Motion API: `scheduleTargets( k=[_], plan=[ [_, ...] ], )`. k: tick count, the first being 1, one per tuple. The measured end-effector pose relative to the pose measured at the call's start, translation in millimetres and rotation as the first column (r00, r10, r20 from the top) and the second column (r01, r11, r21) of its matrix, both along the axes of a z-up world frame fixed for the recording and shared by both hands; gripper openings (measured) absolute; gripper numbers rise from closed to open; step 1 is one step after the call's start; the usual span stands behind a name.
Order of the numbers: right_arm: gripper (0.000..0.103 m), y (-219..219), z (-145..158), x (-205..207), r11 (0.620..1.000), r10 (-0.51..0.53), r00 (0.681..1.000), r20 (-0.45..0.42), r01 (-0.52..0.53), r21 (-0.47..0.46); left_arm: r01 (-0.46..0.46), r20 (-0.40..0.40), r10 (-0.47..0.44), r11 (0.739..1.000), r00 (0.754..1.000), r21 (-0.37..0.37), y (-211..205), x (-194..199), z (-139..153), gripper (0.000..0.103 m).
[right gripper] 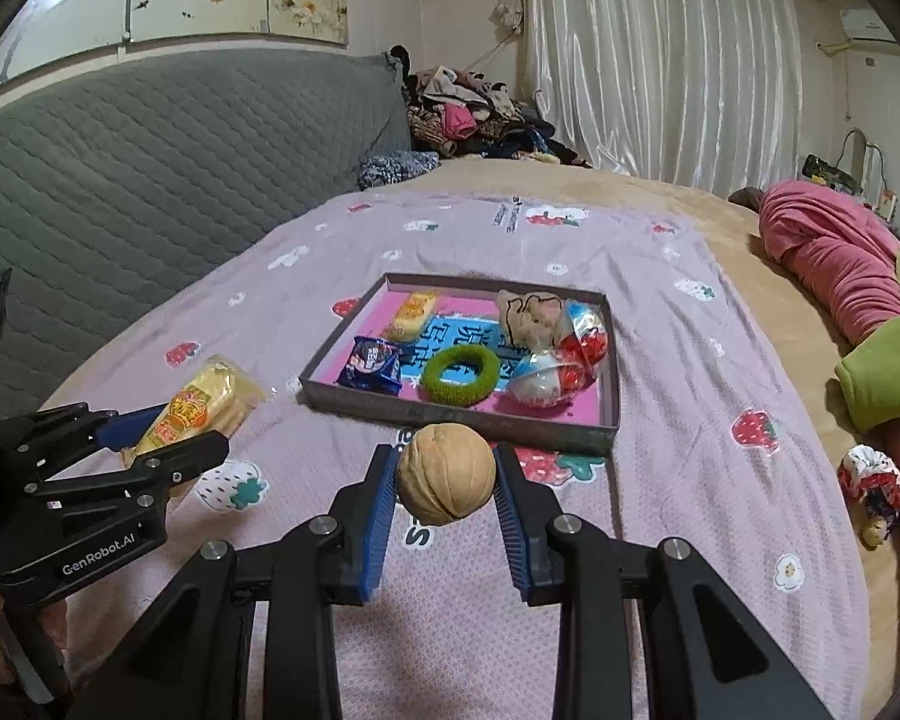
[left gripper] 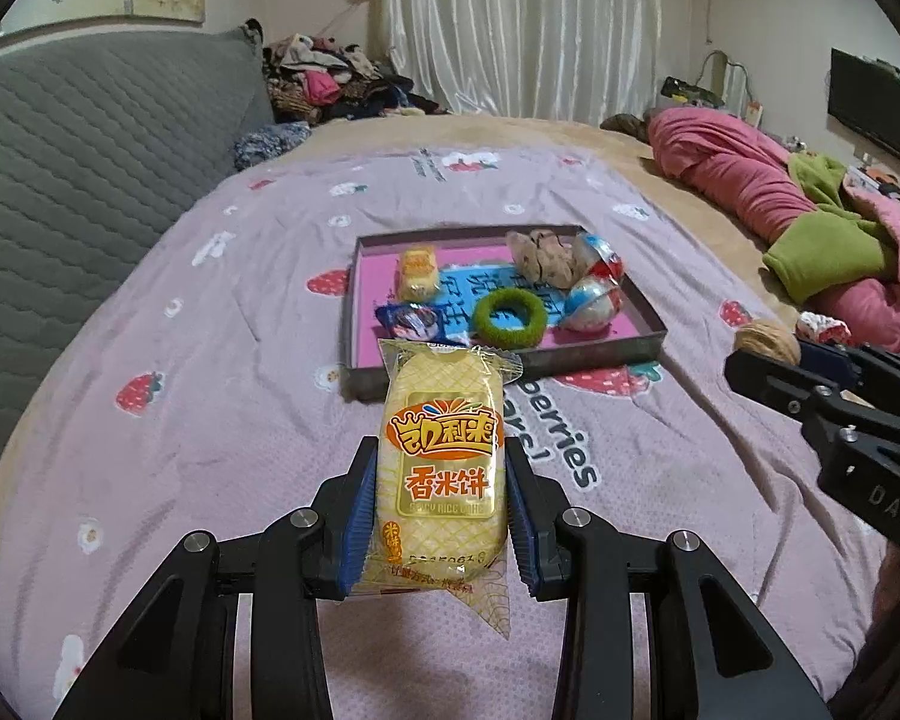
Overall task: Organize objects
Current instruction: 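Lift and carry yellow cake with left tool while right tool carries walnut to tray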
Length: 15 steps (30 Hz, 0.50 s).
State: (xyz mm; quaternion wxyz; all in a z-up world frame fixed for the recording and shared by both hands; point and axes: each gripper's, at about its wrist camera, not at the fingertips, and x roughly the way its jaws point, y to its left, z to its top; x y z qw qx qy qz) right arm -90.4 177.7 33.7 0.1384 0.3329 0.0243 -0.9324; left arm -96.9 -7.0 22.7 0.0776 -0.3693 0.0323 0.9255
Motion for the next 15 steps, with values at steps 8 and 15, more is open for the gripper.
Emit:
scheduleTargets(
  k=[8, 15],
  plan=[
    [0.033, 8, 18, 2, 1.0, -0.015, 1.0, -0.02, 0.015, 0.008, -0.003, -0.017, 0.003, 1.0, 1.0, 0.007, 1, 0, 19, 0.04],
    [0.033, 16, 34, -1, 1.0, -0.021, 0.999, -0.033, 0.021, 0.007, -0.007, -0.033, 0.007, 1.0, 0.999, 0.0, 2, -7, 36, 0.04]
  ],
)
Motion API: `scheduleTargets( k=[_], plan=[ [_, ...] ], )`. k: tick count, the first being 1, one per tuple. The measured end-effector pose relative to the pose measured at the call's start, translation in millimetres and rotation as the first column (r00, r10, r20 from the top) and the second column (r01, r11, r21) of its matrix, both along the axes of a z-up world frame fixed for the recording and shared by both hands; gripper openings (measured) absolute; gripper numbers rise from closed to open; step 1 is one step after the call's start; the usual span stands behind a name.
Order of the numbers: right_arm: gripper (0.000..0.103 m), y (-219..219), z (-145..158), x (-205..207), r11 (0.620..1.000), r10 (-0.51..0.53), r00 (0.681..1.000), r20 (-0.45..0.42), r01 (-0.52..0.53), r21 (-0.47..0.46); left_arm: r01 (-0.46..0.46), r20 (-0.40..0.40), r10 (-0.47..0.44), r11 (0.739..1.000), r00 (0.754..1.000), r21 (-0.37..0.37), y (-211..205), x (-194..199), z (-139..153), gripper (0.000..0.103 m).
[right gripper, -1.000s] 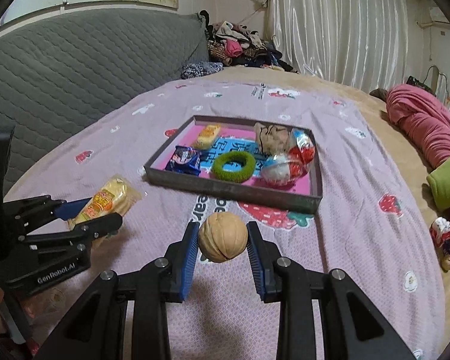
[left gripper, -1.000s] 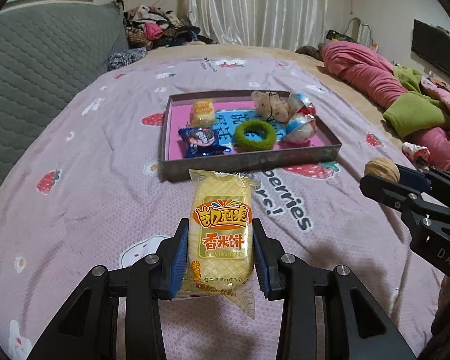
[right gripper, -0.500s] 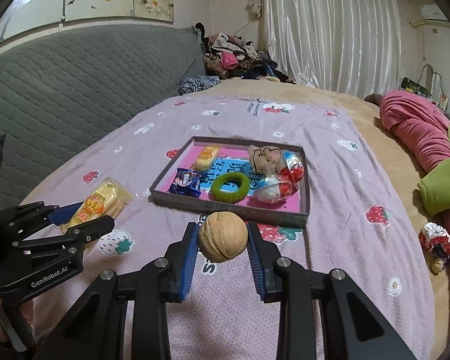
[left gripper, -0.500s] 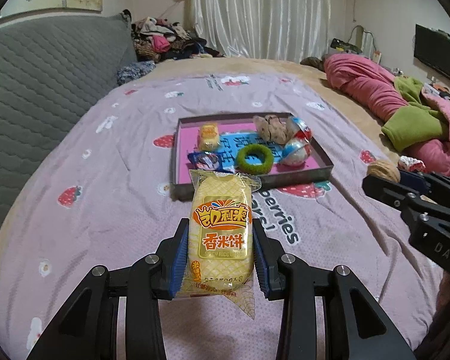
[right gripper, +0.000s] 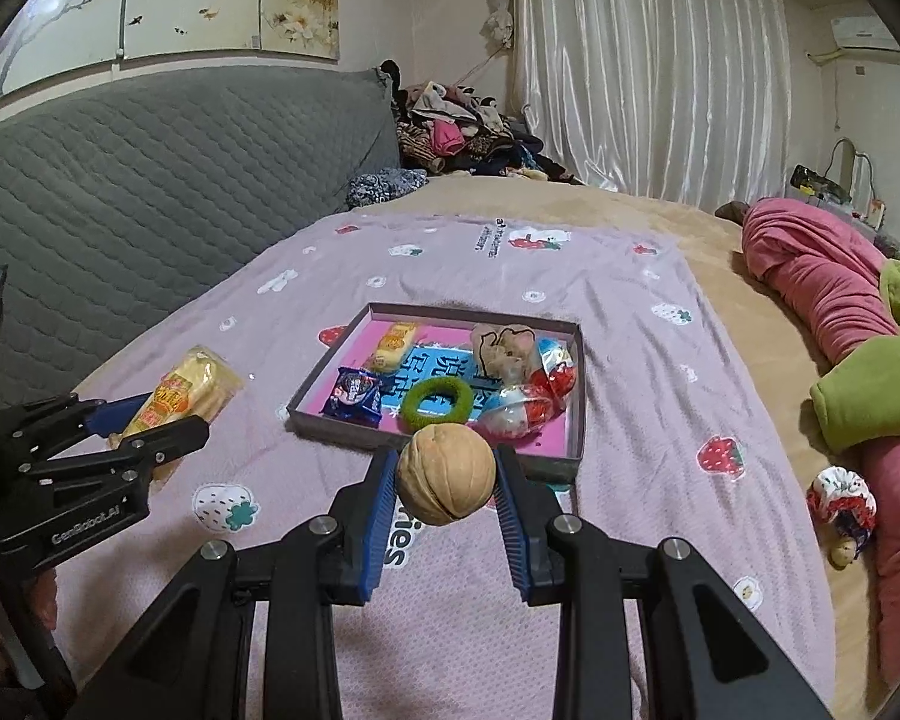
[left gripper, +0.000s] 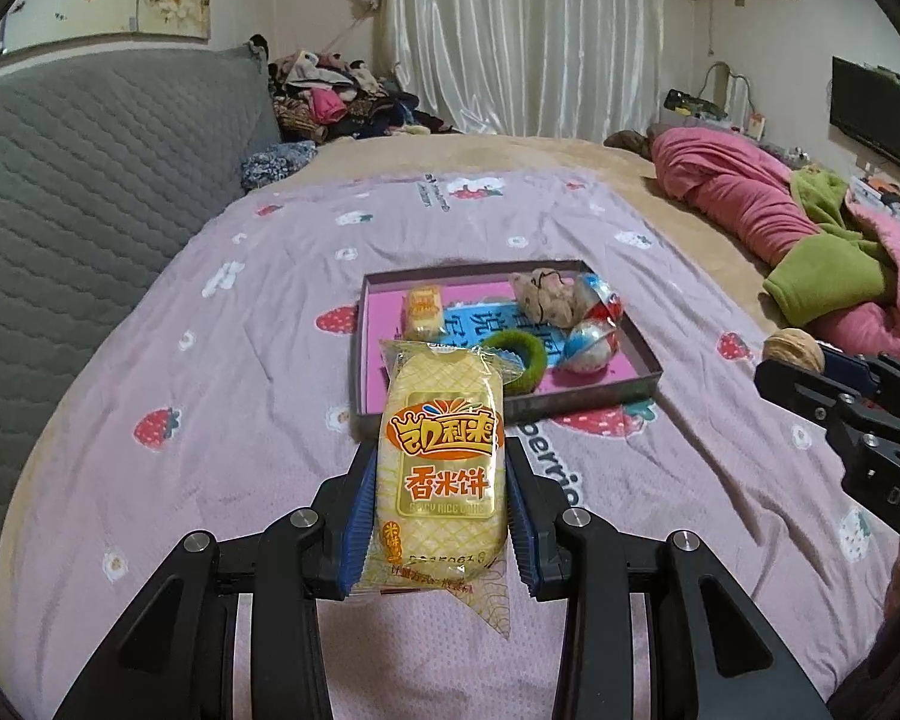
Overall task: Organize objects
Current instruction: 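Lift and carry yellow cake with left tool while right tool carries walnut to tray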
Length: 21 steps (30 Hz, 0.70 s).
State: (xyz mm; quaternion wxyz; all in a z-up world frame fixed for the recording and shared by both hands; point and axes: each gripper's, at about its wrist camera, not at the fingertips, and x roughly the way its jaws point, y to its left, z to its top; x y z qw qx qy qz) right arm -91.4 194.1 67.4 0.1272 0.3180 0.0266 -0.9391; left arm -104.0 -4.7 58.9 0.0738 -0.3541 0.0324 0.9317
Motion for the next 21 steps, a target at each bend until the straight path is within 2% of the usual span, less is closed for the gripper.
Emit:
scheduleTargets(
  k=[9, 21],
  plan=[
    [0.033, 7, 20, -11, 1.0, -0.001, 1.0, -0.028, 0.001, 0.001, 0.016, -0.003, -0.016, 1.0, 1.0, 0.006, 11, -18, 7, 0.04],
    [0.033, -2, 23, -38, 1.0, 0.015, 0.999, -0.038, -0.015, 0.006, 0.008, -0.012, -0.008, 1.0, 1.0, 0.014, 15, -45, 14, 0.04]
  ],
)
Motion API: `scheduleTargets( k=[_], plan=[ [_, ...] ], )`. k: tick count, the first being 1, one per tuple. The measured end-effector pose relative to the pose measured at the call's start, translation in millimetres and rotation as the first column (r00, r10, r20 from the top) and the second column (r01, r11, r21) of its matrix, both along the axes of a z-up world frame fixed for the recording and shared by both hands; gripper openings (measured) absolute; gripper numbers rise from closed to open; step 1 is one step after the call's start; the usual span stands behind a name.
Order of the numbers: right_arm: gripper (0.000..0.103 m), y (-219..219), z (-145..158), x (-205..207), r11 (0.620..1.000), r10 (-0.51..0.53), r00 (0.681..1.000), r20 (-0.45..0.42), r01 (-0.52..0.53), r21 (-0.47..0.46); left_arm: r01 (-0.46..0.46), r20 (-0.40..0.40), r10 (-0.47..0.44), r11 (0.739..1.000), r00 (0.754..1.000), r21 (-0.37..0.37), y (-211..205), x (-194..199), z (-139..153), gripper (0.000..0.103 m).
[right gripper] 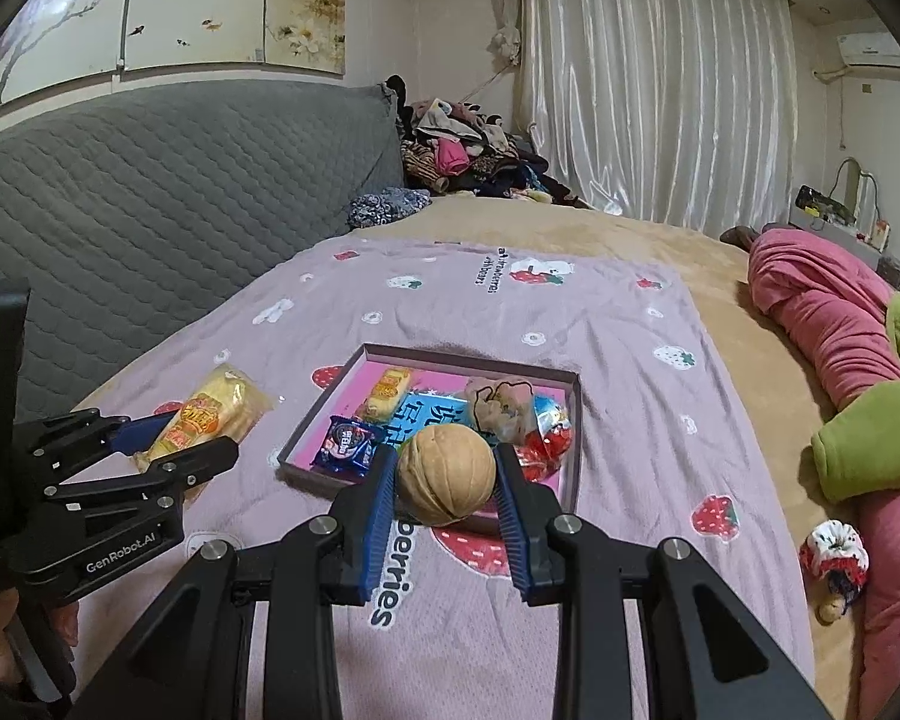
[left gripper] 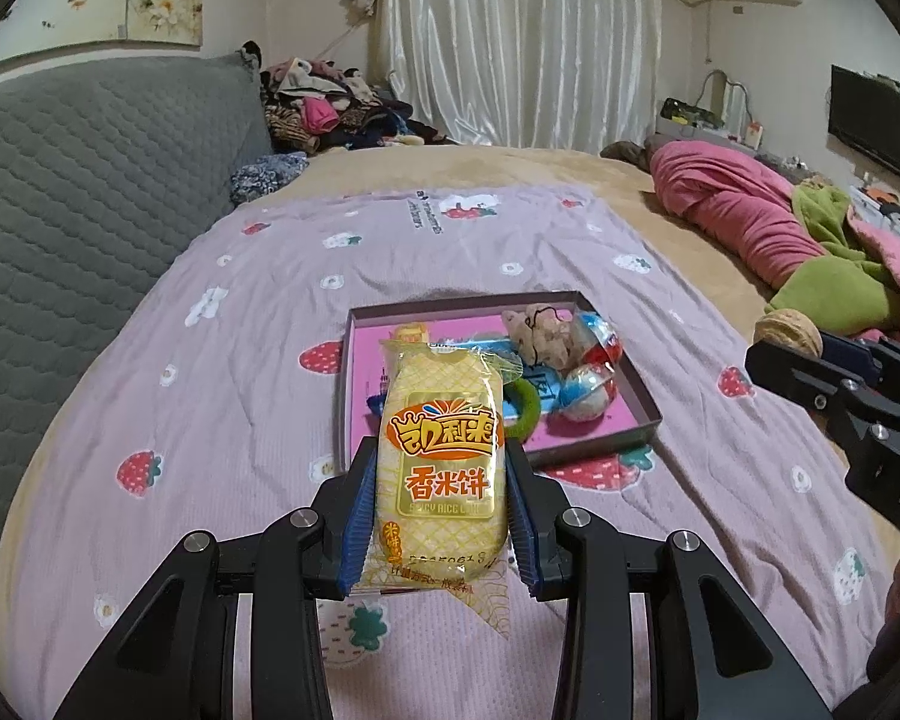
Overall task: Organize objects
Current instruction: 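Lift and carry yellow cake with left tool while right tool carries walnut to tray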
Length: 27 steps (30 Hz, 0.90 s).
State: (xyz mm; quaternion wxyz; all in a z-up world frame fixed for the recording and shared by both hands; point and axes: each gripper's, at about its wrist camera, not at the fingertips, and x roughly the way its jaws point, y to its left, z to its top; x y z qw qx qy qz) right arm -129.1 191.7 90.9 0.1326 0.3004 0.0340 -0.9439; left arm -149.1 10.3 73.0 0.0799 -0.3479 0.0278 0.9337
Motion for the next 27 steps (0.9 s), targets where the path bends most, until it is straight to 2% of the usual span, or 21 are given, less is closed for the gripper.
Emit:
scheduleTargets(
  k=[13, 27],
  plan=[
    [0.033, -3, 1, -23, 1.0, 0.001, 1.0, -0.002, -0.001, 0.0, 0.006, -0.004, -0.006, 1.0, 1.0, -0.011, 10, -33, 4, 0.04],
    [0.033, -17, 1, -68, 1.0, 0.026, 1.0, -0.015, -0.026, 0.004, 0.009, 0.01, -0.009, 1.0, 1.0, -0.006, 16, -86, -6, 0.04]
  ],
)
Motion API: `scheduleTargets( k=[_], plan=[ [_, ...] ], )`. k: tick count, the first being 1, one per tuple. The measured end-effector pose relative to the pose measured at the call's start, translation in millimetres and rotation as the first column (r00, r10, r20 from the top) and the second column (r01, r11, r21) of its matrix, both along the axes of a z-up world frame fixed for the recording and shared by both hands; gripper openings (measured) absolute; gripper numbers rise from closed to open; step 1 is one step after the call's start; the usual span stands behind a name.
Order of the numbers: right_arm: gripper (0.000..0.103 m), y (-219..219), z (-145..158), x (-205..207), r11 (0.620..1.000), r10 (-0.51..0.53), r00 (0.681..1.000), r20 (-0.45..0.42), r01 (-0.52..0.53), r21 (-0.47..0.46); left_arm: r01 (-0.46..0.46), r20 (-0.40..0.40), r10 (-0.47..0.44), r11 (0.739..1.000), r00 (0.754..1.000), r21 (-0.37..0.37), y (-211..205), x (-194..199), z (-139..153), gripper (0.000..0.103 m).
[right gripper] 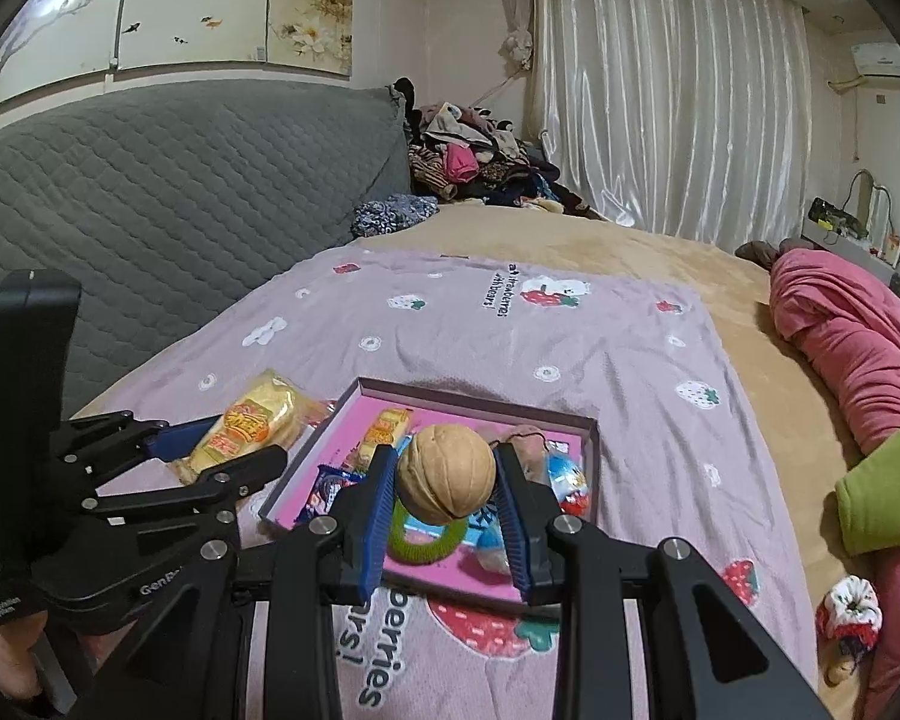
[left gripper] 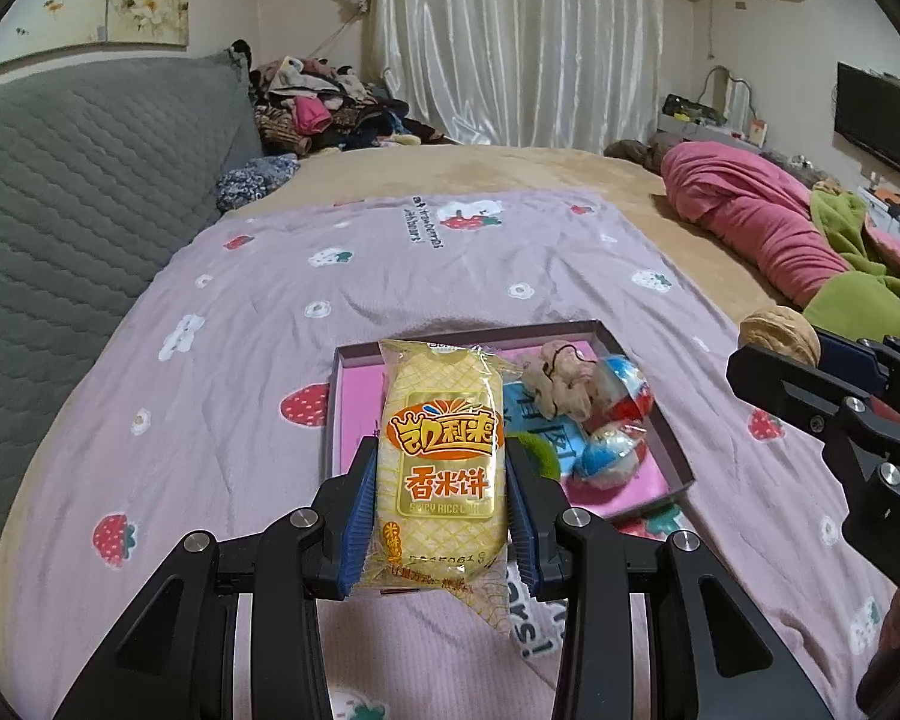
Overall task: Organize objects
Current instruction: 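Lift and carry yellow cake with left tool while right tool carries walnut to tray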
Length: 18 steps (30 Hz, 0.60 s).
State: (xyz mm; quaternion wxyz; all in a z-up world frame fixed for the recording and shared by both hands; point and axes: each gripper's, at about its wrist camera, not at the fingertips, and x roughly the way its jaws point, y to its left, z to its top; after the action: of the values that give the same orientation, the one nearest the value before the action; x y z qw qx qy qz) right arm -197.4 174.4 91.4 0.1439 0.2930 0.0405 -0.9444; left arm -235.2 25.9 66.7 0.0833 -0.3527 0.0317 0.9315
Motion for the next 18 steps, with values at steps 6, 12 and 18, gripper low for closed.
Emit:
scheduleTargets(
  k=[6, 12, 18],
  plan=[
    [0.033, -3, -15, -22, 1.0, 0.008, 1.0, 0.014, -0.007, -0.018, -0.007, 0.016, 0.007, 1.0, 1.0, 0.02, -6, -28, -17, 0.04],
    [0.033, -4, -37, -43, 1.0, 0.011, 0.999, 0.037, -0.01, -0.022, -0.012, 0.034, 0.011, 1.0, 0.999, 0.027, -8, -50, -41, 0.04],
    [0.033, -10, -64, -61, 0.999, 0.026, 0.998, 0.06, -0.025, -0.025, -0.017, 0.048, 0.015, 0.999, 0.999, 0.028, -12, -67, -68, 0.04]
  ],
)
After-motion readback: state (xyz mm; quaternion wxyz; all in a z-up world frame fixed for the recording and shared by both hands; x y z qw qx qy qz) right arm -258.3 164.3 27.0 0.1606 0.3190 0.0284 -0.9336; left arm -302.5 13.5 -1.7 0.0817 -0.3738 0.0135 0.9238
